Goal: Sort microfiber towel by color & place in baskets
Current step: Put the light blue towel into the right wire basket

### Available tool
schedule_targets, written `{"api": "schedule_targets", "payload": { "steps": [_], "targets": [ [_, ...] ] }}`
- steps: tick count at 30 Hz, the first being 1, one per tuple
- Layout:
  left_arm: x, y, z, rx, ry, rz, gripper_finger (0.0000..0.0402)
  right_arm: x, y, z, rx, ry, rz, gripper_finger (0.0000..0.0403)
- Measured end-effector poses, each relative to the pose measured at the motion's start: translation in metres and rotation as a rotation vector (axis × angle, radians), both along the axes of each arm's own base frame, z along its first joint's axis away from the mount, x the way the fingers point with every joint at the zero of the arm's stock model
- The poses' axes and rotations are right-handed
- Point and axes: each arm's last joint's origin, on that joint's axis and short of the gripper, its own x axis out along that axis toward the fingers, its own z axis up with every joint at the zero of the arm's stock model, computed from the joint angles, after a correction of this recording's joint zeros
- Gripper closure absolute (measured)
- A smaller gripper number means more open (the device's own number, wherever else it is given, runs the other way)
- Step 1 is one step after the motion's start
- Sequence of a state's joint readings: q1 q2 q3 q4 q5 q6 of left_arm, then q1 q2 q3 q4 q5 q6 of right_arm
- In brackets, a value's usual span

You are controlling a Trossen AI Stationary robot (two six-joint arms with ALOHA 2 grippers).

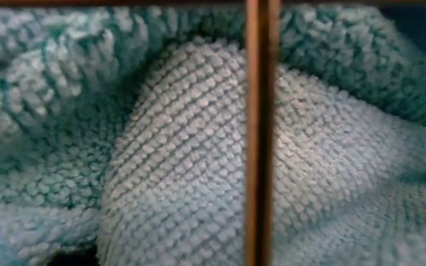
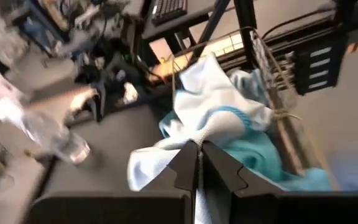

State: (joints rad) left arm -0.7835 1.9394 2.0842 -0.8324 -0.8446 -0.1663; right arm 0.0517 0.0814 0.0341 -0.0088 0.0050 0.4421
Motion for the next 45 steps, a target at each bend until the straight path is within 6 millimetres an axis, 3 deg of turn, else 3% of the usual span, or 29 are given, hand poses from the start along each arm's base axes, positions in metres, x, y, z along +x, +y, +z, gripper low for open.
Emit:
{"api": "schedule_targets", "payload": {
  "steps": [4, 8, 14, 27, 45],
  "targets": [
    [0.035, 0.012, 0.010, 0.086, 0.016, -0.074, 0.0402, 0.000, 0.000, 0.000, -0.001, -0.002, -0.002, 0.0268],
    [0.069, 0.032, 0.014, 0.049, 0.034, -0.165, 0.0402, 0.000, 0.000, 0.000, -0.007, -0.004, -0.002, 0.0268],
    [0.093, 0.074, 0.010, -0.045, 0.065, -0.172, 0.0401, 0.000, 0.000, 0.000, -0.043, -0.004, 0.004, 0.0268],
    [0.119, 0.094, 0.039, -0.034, -0.228, -0.375, 0.0401, 0.001, 0.000, 0.000, -0.045, 0.001, -0.011, 0.0268],
    [0.120, 0.091, 0.073, -0.115, -0.578, -0.600, 0.0401, 0.001, -0.002, 0.003, -0.054, -0.037, -0.076, 0.0268]
  ]
}}
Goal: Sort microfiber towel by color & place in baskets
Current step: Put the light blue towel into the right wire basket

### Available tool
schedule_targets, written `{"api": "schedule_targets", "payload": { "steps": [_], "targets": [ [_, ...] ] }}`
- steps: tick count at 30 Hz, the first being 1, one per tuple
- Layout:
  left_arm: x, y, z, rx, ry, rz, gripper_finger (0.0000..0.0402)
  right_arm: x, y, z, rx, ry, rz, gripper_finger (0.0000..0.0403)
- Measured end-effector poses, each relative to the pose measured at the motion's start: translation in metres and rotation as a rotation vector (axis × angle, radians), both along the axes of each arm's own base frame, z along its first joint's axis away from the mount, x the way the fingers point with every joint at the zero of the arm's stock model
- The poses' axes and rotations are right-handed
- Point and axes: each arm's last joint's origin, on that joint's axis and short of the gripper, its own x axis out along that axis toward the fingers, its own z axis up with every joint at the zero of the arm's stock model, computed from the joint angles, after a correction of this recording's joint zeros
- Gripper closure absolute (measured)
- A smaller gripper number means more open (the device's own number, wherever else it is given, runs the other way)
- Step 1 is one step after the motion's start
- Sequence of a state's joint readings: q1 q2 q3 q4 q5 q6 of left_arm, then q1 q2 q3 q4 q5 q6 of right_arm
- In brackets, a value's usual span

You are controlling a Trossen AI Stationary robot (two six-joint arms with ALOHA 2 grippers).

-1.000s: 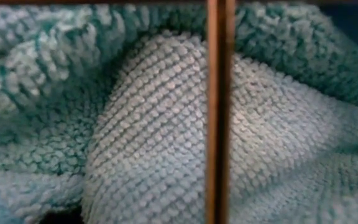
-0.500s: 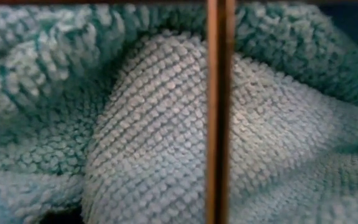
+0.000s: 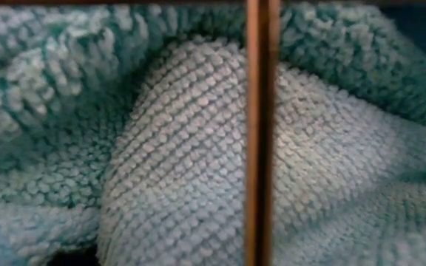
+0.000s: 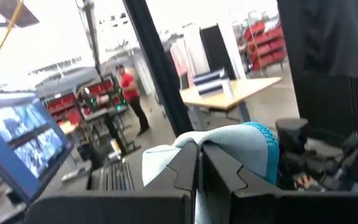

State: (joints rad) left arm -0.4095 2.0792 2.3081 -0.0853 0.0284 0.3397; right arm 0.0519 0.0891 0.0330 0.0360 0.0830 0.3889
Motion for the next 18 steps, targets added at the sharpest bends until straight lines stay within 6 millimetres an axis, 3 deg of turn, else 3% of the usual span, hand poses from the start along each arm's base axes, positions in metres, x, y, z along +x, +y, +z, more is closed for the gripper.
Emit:
{"api": "schedule_targets", "payload": {
  "steps": [6, 13, 18],
  "targets": [
    [0.000, 0.003, 0.007, -0.031, -0.069, -0.004, 0.0401, 0.000, 0.000, 0.000, 0.002, 0.000, 0.000, 0.0268],
    [0.003, 0.003, -0.009, -0.003, 0.101, -0.006, 0.0401, 0.000, 0.001, 0.003, 0.070, -0.030, 0.033, 0.0268],
    [0.003, 0.003, -0.013, -0.010, 0.147, -0.007, 0.0401, -0.008, 0.011, 0.038, -0.094, -0.411, 0.393, 0.0268]
  ]
}}
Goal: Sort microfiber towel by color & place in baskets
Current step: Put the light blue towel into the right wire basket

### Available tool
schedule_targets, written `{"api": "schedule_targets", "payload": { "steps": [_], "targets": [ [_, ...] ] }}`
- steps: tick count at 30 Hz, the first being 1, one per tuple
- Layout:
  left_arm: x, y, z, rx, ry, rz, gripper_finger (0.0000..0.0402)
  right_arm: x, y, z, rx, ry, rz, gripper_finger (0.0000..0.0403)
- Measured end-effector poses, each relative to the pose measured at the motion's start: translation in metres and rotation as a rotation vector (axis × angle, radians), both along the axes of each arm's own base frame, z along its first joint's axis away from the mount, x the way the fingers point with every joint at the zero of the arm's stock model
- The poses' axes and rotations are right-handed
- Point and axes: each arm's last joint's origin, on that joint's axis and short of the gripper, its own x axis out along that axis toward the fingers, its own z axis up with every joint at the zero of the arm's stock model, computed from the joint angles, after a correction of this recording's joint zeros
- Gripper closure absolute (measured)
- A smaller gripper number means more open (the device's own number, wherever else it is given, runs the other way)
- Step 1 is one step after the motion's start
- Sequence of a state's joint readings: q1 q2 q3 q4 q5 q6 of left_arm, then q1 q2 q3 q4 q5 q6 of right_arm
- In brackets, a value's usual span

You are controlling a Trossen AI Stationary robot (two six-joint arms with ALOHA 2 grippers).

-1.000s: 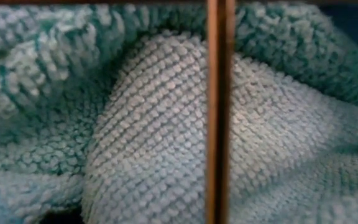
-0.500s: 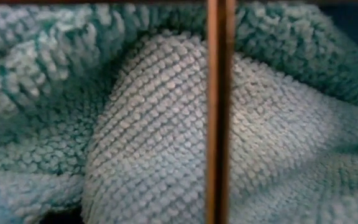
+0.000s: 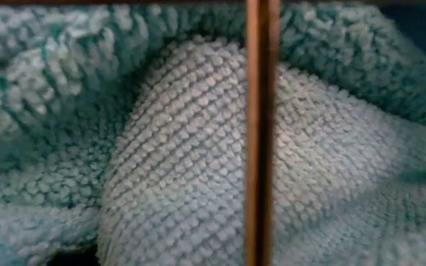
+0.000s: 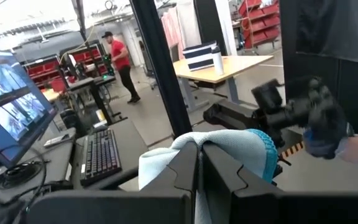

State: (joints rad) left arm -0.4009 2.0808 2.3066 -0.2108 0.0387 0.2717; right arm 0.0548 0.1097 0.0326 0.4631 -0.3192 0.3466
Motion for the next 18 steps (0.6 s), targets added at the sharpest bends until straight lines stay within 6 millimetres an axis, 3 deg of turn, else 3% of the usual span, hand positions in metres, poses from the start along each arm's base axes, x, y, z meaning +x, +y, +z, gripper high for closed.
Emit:
{"api": "schedule_targets", "payload": {
  "steps": [3, 5, 11, 18],
  "targets": [
    [0.000, 0.000, 0.000, -0.001, -0.001, 0.001, 0.0401, -0.013, 0.007, 0.021, -0.118, -0.281, 0.214, 0.0268],
    [0.000, 0.000, 0.000, 0.000, 0.000, 0.001, 0.0401, -0.017, 0.008, 0.027, -0.122, -0.350, 0.270, 0.0268],
    [0.000, 0.000, 0.000, 0.000, 0.000, 0.001, 0.0401, -0.004, 0.009, 0.017, -0.090, -0.192, 0.290, 0.0268],
    [0.000, 0.000, 0.000, 0.002, 0.006, 0.000, 0.0401, 0.000, 0.010, 0.015, -0.058, -0.140, 0.307, 0.0268]
  ]
}}
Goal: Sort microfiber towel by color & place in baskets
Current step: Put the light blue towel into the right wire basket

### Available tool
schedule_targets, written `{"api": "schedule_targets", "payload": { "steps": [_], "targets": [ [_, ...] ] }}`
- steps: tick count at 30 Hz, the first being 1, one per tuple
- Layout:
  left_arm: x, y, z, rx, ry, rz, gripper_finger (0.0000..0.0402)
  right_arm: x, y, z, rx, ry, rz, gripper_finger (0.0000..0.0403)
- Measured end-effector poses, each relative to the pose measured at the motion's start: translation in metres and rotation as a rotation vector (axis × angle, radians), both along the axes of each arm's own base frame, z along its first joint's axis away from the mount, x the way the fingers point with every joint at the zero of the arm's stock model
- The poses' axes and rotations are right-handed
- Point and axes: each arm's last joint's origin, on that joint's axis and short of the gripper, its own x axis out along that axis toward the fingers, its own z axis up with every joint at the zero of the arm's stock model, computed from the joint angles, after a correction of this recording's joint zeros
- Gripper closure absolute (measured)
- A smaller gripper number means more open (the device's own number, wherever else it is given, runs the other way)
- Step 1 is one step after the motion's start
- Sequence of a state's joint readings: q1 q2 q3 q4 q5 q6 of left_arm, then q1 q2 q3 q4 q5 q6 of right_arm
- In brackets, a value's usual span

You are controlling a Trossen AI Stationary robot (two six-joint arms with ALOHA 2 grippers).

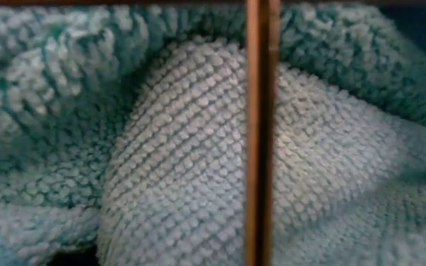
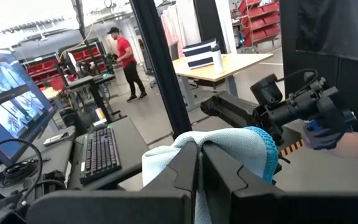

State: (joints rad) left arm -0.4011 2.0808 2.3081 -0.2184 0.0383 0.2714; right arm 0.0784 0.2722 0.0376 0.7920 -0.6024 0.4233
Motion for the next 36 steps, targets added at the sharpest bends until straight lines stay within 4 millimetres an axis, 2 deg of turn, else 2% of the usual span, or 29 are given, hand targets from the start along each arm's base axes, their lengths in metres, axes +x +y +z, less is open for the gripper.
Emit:
{"api": "schedule_targets", "payload": {
  "steps": [18, 27, 32, 36],
  "targets": [
    [0.000, 0.000, -0.003, 0.011, 0.026, 0.001, 0.0401, 0.000, 0.000, 0.001, 0.051, 0.045, 0.033, 0.0268],
    [0.000, 0.000, -0.003, 0.012, 0.027, 0.000, 0.0401, 0.006, 0.000, -0.002, -0.008, 0.038, -0.007, 0.0268],
    [0.000, 0.000, -0.004, 0.019, 0.041, 0.000, 0.0401, 0.015, -0.004, 0.006, 0.162, 0.148, -0.116, 0.0268],
    [-0.003, 0.001, -0.004, 0.033, 0.070, 0.001, 0.0401, 0.039, -0.004, 0.012, 0.176, 0.346, -0.195, 0.0268]
  ]
}}
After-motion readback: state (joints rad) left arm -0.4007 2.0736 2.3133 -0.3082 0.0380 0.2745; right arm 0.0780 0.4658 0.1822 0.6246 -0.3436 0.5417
